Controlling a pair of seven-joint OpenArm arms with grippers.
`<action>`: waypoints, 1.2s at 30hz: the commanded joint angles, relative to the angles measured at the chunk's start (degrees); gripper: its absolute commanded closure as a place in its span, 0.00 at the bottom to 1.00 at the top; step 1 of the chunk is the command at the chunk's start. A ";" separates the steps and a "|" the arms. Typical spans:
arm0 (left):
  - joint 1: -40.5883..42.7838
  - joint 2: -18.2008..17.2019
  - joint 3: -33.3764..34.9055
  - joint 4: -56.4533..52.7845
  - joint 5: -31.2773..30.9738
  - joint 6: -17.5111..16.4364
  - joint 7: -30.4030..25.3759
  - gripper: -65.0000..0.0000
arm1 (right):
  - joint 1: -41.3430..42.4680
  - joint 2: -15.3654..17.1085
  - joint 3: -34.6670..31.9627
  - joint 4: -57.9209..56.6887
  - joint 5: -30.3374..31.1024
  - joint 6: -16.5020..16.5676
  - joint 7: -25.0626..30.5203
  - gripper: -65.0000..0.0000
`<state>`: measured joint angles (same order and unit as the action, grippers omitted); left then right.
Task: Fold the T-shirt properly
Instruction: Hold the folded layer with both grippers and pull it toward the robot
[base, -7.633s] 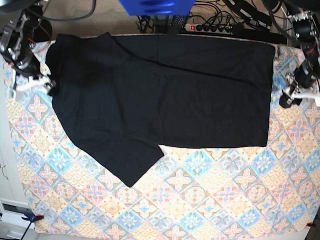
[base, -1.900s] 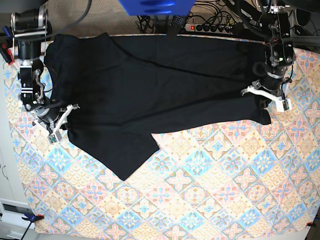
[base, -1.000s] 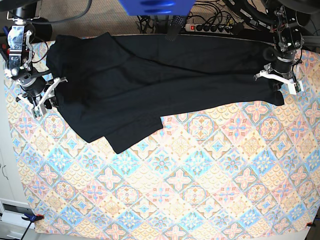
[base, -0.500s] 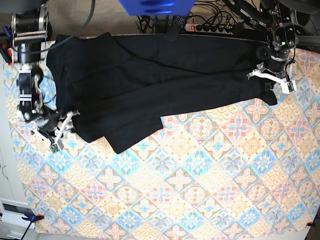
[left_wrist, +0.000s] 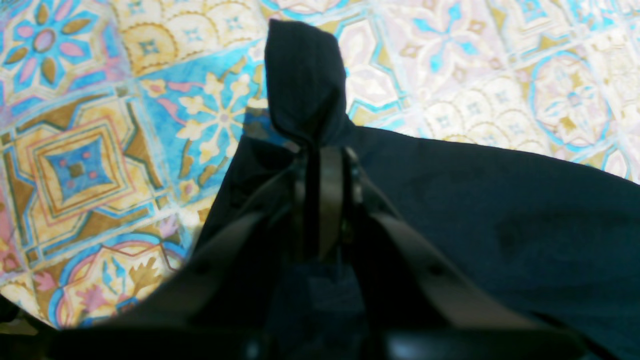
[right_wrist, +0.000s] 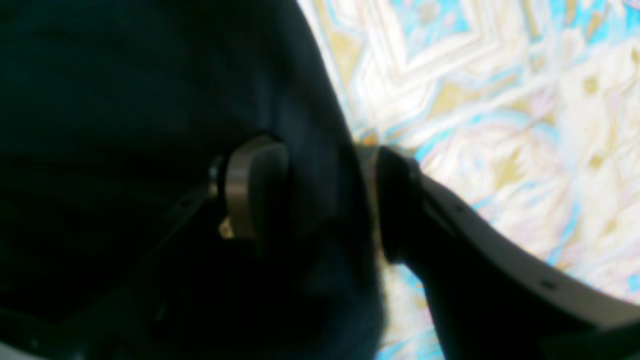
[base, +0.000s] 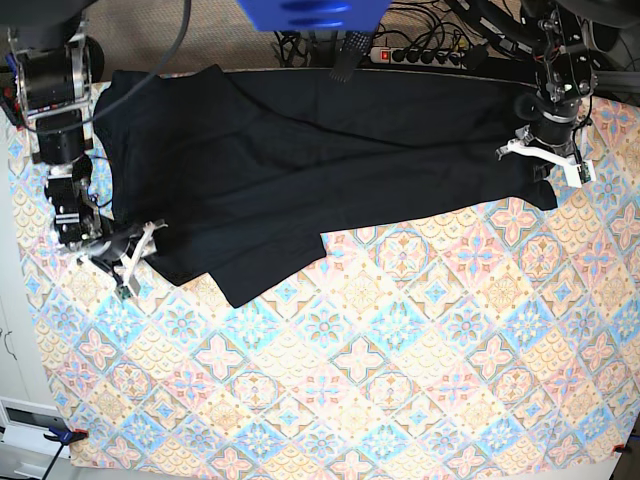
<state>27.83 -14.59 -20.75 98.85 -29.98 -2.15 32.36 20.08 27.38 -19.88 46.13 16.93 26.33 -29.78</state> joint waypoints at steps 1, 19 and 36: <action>0.25 -0.66 -0.30 0.98 -0.05 -0.18 -1.11 1.00 | 2.03 1.06 -0.30 0.07 0.61 -0.08 1.69 0.52; 0.08 0.57 -0.21 0.98 0.04 -0.18 -1.11 1.00 | 3.70 -3.16 -1.53 -1.34 0.61 -0.08 3.19 0.52; -0.01 0.57 -0.21 0.89 0.04 -0.18 -1.11 1.00 | 3.70 -4.47 -1.26 -5.03 0.52 -0.08 3.45 0.93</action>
<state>27.81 -13.43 -20.71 98.85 -29.98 -2.17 32.34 22.98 22.09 -21.32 40.69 18.00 26.13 -25.23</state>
